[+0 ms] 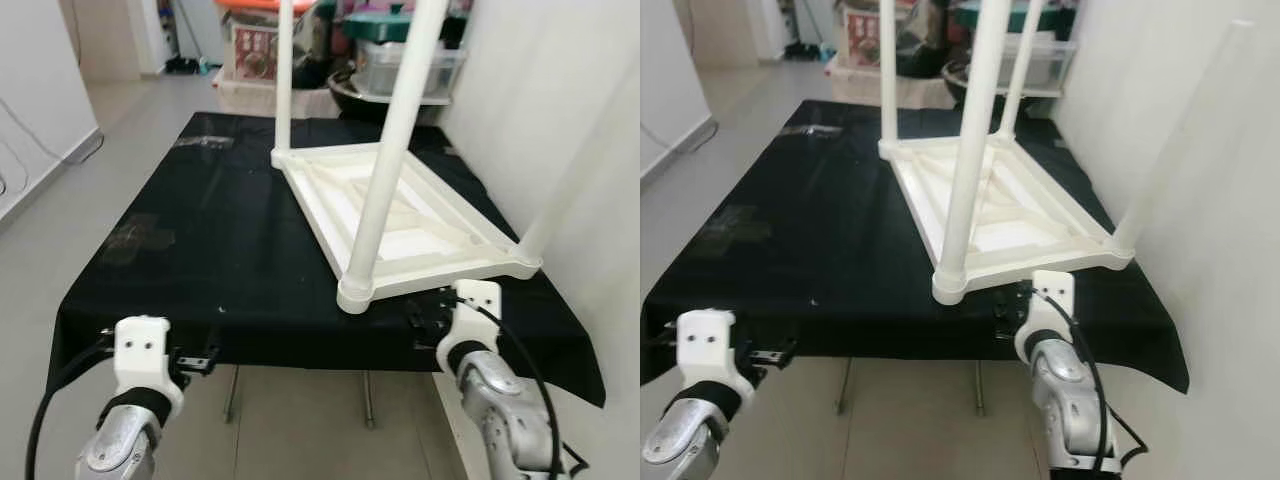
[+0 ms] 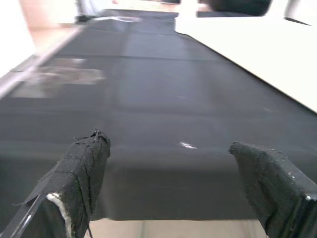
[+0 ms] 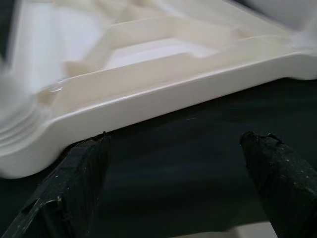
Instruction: Building children table
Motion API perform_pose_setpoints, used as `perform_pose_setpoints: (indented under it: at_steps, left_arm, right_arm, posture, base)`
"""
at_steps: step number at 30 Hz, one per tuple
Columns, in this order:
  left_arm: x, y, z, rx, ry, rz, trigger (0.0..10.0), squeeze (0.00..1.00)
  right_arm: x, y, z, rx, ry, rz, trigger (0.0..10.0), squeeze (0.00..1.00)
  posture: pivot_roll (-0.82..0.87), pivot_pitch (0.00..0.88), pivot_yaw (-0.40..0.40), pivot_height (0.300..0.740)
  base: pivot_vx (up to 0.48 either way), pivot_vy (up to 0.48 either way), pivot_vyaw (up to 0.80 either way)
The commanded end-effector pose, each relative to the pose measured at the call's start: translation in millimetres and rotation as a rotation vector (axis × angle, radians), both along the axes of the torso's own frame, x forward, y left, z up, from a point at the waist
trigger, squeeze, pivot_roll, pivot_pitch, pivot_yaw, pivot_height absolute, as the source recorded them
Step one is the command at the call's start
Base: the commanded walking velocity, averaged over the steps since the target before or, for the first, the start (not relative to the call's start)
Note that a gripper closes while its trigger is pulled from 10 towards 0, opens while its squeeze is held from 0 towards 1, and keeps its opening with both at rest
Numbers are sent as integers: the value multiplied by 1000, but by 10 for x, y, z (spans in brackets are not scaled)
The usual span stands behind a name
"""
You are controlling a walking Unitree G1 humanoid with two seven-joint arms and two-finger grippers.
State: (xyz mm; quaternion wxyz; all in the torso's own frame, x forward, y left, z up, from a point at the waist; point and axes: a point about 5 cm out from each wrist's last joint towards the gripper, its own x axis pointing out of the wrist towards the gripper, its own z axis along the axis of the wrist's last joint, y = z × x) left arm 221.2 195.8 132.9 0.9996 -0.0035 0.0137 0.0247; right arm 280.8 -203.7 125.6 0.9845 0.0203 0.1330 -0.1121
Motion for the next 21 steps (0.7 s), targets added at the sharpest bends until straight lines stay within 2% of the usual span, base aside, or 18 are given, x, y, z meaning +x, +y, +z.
perform_pose_setpoints:
  at_steps: [1,2,4,6,11,13,17,19,21]
  left_arm:
    - [-11,53,-5,6,-4,55,10000,0]
    - [-12,68,2,5,-11,70,10000,0]
    - [-3,71,22,0,-22,71,10000,0]
    - [12,64,37,-6,-29,66,10000,0]
    - [29,54,49,-10,-35,66,10000,0]
    - [33,22,90,-16,-49,62,10000,0]
    - [36,-2,98,-16,-57,51,10000,0]
    - [47,-20,101,-16,-59,42,10000,0]
    - [57,-46,106,-20,-64,35,10000,0]
  right_arm:
    - [-13,-163,53,-39,-11,-126,10000,0]
    - [-10,-206,69,-47,-13,-171,10000,0]
    - [57,-192,157,-42,-46,-195,10000,0]
    - [132,-147,231,-40,-71,-173,10000,0]
    - [201,-121,278,-28,-90,-162,10000,0]
    - [299,-12,379,-14,-138,-92,10000,0]
    - [345,51,388,9,-142,-61,10000,0]
    - [364,69,395,-19,-136,-40,10000,0]
    - [380,68,411,-21,-142,-36,10000,0]
  posture:
    - [41,0,-83,740]
    - [41,0,-83,740]
    - [40,0,-81,740]
    - [37,0,-78,740]
    - [45,0,-84,740]
    - [54,0,-91,740]
    - [52,0,-92,740]
    - [49,0,-90,740]
    - [49,0,-90,740]
  base:
    - [0,0,0]
    - [0,0,0]
    - [287,0,0]
    - [322,0,0]
    - [325,0,0]
    - [328,0,0]
    - [326,0,0]
    - [300,0,0]
    - [0,0,800]
